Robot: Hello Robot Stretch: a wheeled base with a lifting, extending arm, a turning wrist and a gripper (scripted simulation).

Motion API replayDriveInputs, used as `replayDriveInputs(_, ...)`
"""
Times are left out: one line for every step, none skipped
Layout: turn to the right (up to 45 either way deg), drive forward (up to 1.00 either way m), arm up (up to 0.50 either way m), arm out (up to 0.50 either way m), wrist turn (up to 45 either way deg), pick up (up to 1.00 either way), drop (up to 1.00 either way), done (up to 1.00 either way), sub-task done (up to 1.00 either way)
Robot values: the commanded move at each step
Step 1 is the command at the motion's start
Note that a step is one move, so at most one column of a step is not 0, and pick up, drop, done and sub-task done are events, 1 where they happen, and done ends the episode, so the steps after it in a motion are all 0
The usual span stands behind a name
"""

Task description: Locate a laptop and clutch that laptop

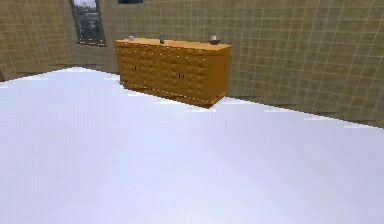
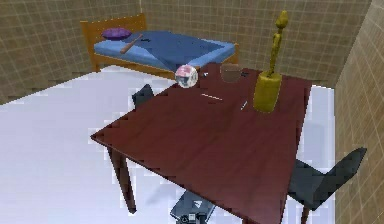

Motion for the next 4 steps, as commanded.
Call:
replayDriveInputs(0.0,0.0,0.0,0.0,45.0,0.0,0.0,0.0,0.0)
replayDriveInputs(0.0,0.0,0.0,0.0,45.0,0.0,0.0,0.0,0.0)
replayDriveInputs(0.0,0.0,0.0,0.0,45.0,0.0,0.0,0.0,0.0)
replayDriveInputs(0.0,0.0,0.0,0.0,45.0,0.0,0.0,0.0,0.0)
